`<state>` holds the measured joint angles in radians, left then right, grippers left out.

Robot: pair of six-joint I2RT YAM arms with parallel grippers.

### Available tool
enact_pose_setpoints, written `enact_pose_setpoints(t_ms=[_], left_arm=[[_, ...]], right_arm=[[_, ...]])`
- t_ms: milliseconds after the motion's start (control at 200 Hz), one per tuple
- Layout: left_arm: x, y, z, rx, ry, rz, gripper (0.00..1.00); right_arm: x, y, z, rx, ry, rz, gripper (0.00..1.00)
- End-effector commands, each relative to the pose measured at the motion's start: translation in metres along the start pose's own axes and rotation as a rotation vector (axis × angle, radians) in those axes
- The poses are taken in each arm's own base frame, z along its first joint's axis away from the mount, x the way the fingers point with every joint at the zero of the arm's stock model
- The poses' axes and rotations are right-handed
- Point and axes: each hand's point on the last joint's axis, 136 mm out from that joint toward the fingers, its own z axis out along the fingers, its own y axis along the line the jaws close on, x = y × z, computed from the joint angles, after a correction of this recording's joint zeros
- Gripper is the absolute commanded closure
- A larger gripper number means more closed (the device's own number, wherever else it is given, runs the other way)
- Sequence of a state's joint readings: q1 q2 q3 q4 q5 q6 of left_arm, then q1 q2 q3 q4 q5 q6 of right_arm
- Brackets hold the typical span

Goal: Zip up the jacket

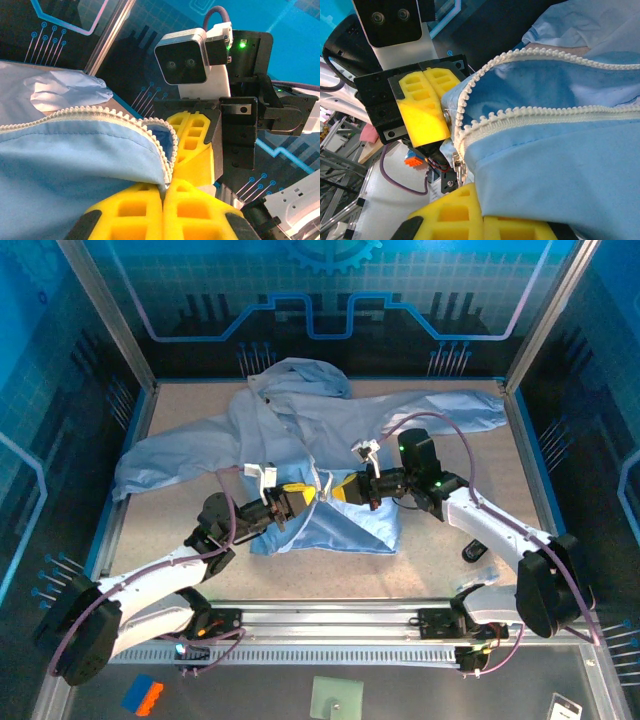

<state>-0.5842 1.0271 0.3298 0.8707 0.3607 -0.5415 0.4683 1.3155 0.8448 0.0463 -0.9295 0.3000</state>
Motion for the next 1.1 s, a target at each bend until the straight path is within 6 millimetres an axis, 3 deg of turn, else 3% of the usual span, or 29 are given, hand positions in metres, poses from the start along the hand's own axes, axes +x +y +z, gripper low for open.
enact_pose_setpoints(t_ms=[0,1091], left_arm=[[-0.0056,-0.007,-0.002,0.035,-0.025,0.018,1.0],[-0.0046,-0.0083,-0.0074,0.034,-0.035,0.005,1.0]], right_arm=[[-0.0141,0.013,-0.0004,-0.053,-0.02,-0.054,1.0],[-0.0144,0.0082,0.0012,-0.041,-0.022,-0.042,1.0]])
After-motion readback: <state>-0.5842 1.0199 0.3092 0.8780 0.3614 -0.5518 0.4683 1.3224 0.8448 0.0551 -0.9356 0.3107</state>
